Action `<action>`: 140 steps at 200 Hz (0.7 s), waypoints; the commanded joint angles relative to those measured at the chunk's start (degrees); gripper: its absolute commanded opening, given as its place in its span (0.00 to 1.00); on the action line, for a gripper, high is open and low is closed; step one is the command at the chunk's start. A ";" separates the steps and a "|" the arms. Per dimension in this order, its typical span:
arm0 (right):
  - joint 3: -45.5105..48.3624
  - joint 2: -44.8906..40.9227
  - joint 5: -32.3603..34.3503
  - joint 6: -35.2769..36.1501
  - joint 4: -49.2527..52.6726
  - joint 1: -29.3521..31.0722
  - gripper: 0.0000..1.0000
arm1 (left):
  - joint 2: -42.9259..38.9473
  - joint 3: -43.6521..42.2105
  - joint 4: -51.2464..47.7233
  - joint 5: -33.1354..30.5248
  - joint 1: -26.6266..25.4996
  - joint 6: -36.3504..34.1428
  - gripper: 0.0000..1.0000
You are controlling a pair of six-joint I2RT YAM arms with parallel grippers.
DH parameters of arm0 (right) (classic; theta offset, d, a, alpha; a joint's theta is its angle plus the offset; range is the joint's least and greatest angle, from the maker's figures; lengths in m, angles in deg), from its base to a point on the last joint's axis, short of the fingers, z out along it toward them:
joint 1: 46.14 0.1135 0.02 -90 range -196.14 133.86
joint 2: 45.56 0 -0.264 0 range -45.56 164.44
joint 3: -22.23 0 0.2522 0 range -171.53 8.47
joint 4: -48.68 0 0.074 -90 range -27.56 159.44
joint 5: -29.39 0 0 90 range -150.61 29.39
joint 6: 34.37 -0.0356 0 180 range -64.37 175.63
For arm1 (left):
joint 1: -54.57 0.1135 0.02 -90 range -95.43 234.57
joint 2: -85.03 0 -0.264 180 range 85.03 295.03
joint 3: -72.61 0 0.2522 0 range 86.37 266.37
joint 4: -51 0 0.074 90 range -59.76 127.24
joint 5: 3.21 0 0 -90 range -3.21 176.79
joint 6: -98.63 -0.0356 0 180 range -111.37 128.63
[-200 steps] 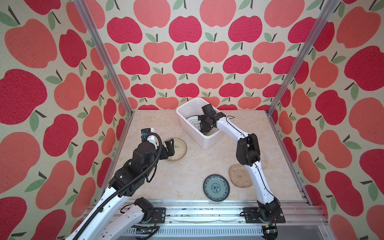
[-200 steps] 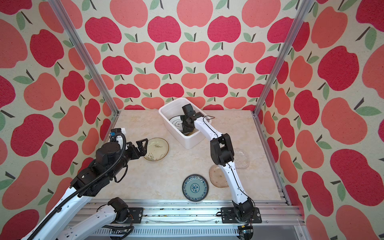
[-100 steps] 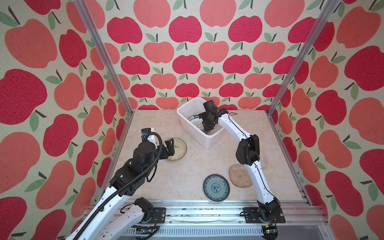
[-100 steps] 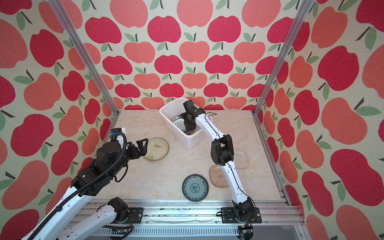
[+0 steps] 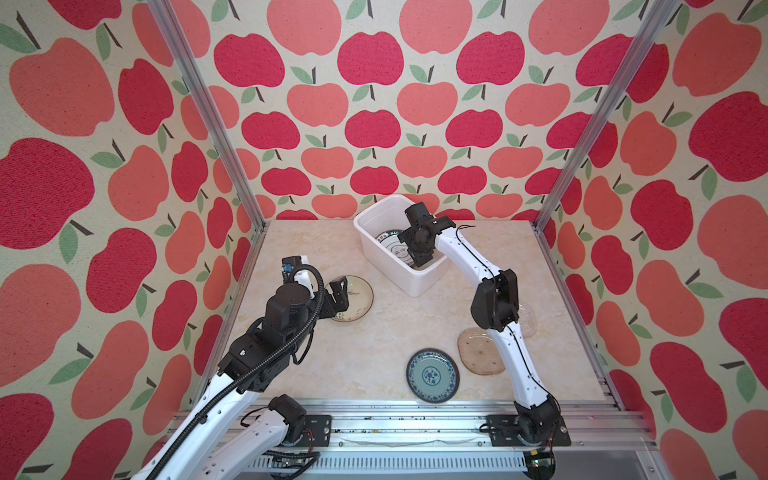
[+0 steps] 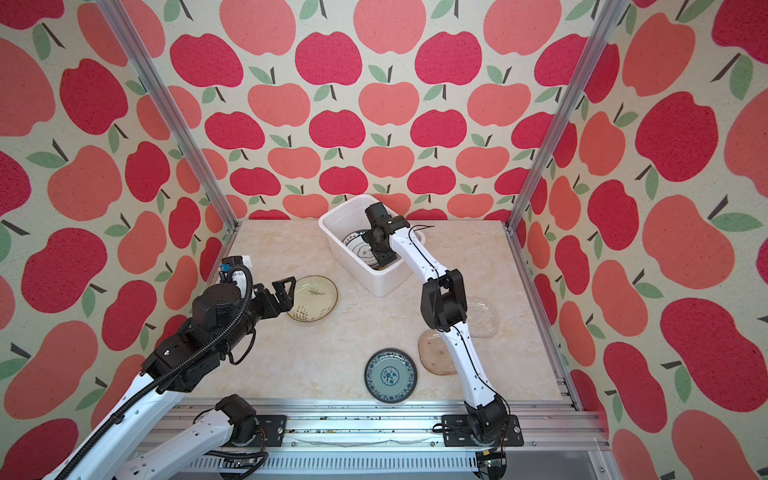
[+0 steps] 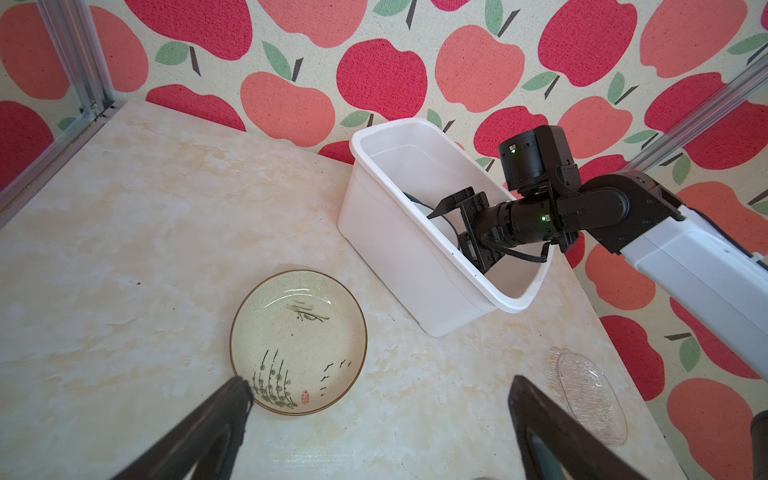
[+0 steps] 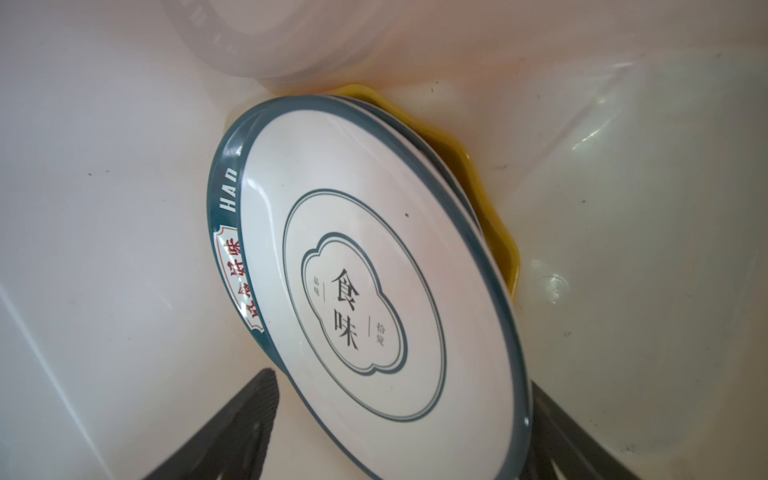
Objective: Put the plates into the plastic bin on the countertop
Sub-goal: 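Lower the plate into the bin against the stacked plates and open the right gripper, then raise the right gripper out of the bin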
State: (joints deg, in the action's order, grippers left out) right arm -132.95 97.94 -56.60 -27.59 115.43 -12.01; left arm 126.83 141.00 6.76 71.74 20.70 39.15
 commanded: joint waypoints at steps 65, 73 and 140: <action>-2.47 0.66 -2.47 6.05 -10.01 0.49 0.87 | -0.49 0.03 -0.99 0.41 0.47 -0.29 0.99; -2.93 1.19 -3.09 6.15 -10.31 0.36 0.87 | -0.41 0.02 -0.98 0.50 0.55 -0.29 0.99; -3.89 0.78 -1.65 6.22 -2.22 0.07 0.88 | -0.30 0.08 -0.84 0.76 0.79 -0.38 0.99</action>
State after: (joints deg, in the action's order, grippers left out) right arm -135.53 98.53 -59.18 -22.30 108.39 -11.77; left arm 126.70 141.00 6.57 72.18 21.14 39.15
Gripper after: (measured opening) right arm 0.880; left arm 0.992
